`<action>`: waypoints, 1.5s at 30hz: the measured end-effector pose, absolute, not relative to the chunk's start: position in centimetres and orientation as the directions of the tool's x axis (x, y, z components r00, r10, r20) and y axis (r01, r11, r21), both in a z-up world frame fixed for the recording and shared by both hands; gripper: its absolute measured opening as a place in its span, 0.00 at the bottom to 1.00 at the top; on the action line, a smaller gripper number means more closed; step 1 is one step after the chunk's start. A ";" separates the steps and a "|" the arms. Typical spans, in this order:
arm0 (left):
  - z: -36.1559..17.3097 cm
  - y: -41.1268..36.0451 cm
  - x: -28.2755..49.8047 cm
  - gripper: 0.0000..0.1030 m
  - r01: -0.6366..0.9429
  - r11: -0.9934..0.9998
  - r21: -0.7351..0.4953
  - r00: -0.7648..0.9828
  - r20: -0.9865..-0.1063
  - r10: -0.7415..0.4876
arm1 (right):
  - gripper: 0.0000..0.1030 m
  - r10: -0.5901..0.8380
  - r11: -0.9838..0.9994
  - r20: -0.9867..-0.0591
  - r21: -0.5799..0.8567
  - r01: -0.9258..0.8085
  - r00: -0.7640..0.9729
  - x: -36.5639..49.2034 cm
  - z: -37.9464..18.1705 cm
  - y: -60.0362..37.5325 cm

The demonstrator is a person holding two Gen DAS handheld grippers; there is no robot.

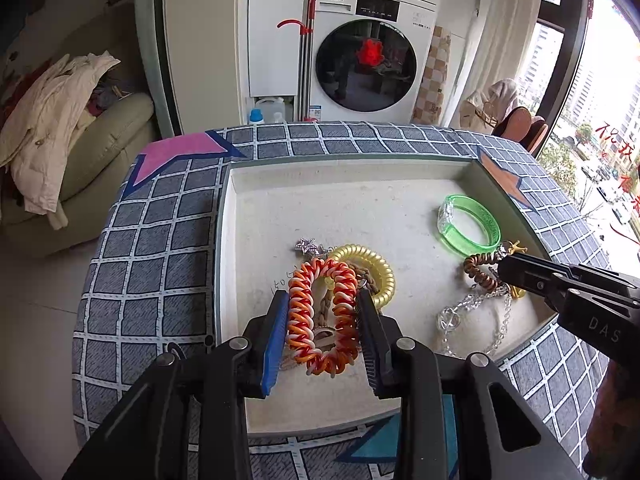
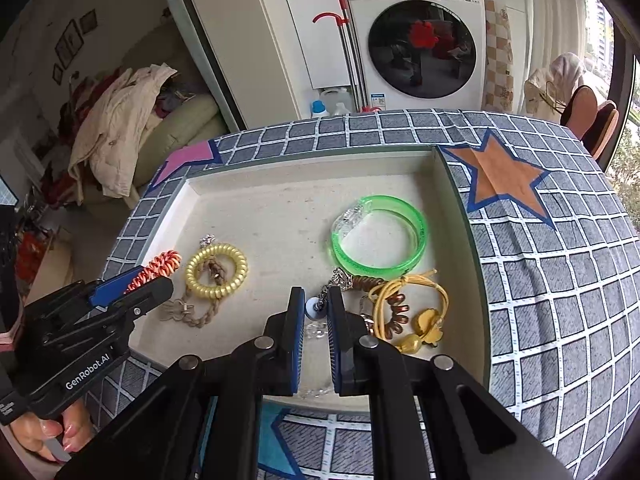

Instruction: Organize jewelry

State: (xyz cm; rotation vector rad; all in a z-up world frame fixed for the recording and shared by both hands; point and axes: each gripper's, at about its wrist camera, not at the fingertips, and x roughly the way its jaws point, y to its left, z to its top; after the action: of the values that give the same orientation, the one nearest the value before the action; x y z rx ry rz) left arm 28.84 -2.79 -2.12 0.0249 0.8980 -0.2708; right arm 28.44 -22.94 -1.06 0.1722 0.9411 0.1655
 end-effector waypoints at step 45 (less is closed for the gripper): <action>-1.3 -4.1 27.4 1.00 0.223 0.975 -0.015 0.624 -0.766 -0.155 | 0.71 0.205 0.970 -0.777 0.245 -0.015 0.596 25.9 -0.6 -24.9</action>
State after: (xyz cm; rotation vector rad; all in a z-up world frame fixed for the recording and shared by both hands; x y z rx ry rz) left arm 27.38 -4.08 -1.28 0.0842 0.8706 -0.2171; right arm 25.87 -24.92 -0.59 0.2218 0.9258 0.1292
